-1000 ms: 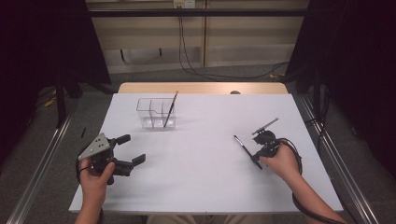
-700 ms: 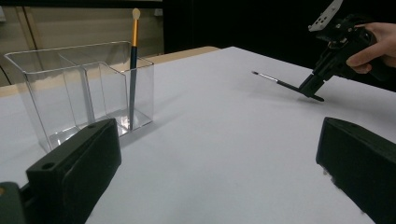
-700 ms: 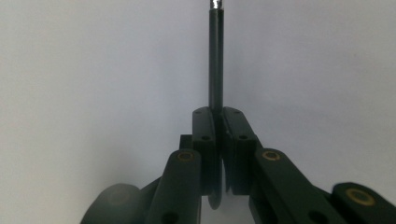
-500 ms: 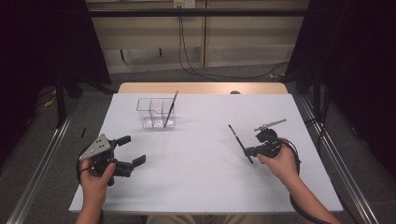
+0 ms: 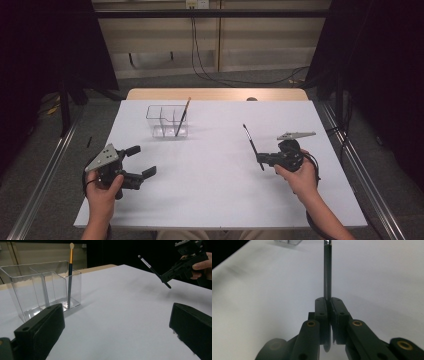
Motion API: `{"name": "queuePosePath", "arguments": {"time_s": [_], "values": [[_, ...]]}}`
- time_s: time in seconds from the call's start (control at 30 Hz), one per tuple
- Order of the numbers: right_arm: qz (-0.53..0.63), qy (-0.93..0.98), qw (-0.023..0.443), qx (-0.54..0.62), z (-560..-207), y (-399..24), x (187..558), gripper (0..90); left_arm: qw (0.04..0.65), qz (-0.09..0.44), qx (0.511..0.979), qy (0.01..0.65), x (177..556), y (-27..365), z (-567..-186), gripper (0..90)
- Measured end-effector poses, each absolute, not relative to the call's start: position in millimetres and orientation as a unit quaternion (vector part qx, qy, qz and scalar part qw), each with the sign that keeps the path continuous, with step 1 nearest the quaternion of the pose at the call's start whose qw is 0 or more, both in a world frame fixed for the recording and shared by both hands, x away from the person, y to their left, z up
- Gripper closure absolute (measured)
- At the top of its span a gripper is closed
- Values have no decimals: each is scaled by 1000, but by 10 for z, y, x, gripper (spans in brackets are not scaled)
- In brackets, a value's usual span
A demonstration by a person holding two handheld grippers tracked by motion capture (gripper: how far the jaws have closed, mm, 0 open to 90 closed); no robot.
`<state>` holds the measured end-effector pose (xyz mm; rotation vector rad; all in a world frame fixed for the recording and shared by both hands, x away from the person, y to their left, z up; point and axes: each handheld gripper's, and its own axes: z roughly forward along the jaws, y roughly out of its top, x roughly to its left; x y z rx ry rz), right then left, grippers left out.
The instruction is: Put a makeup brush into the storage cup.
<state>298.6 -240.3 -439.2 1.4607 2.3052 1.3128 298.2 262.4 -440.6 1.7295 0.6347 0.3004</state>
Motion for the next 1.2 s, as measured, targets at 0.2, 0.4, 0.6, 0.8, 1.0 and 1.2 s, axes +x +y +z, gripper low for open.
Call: {"name": "queuePosePath", "arguments": {"time_s": [0.2,0.4,0.6,0.8,1.0,1.2], "values": [[463,746,62,474,-4408,-2420,2945,846,595,129,744,274,2980,2618,-4405,1],[488,739,74,459,-4386,-2403,2906,846,594,128,746,272,2982,2611,-4406,0],[508,734,70,446,-4373,-2351,2890,846,592,128,748,272,2984,2605,-4410,1],[523,731,68,433,-4382,-2277,2880,846,593,128,746,273,2986,2599,-4418,1],[542,725,69,420,-4363,-2214,2872,846,592,126,747,274,2986,2592,-4426,1],[549,728,57,406,-4366,-2122,2864,846,596,117,746,274,2993,2574,-4441,1]]}}
